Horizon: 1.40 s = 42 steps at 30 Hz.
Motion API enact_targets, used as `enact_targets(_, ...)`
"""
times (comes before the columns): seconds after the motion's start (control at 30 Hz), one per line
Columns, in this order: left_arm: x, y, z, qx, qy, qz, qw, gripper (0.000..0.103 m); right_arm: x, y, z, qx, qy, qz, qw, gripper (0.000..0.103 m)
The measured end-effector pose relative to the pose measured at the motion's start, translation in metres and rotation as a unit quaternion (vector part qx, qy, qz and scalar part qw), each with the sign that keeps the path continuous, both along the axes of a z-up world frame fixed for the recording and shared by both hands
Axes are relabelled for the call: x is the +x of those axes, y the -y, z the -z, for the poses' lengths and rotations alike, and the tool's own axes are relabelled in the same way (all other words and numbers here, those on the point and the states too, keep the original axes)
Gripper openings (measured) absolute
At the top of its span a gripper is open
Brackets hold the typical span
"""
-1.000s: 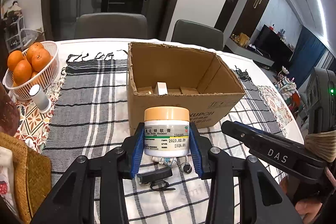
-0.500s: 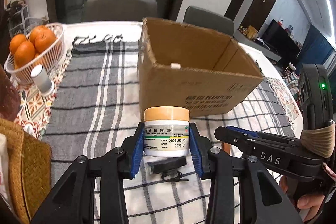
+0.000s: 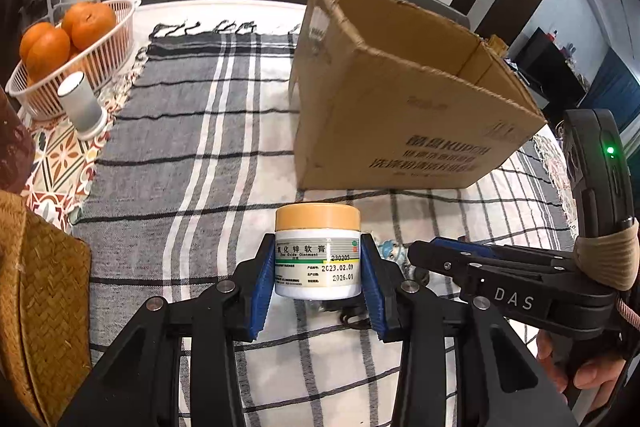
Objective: Organize rigid objects
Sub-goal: 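Close the right tool on the white-blue figurine keychain, then carry the jar and figurine over the box with both tools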
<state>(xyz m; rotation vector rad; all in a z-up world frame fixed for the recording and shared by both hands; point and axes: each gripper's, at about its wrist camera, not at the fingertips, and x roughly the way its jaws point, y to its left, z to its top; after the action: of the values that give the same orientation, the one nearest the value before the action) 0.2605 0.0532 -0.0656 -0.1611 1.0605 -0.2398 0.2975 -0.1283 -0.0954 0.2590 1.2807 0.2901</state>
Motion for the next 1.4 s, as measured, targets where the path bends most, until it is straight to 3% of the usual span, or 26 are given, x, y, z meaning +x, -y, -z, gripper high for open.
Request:
enact_targets(0.57,0.009,-0.011,0.021,0.000,-0.026,-0.014,0.9996,0.039,0.020,-0.018,0.032,-0.026,-0.030,-0.024,0.999,0.035)
enact_targets(0.93,0.012,-0.012,0.030,0.004,-0.038,-0.017,0.9991,0.039,0.023,-0.028,0.046,-0.019,-0.035,-0.036,0.999,0.034)
enact_targets(1.13,0.008,-0.009,0.028,0.011,-0.034,-0.013,0.9993,0.039,0.016,-0.022,0.041,-0.012,-0.017,-0.028,0.999,0.033)
enact_targets(1.4,0.004,0.005,0.012,0.008,-0.012,0.000,0.9999,0.039,0.003,0.000,0.012,-0.020,0.030,0.000,0.999,0.033)
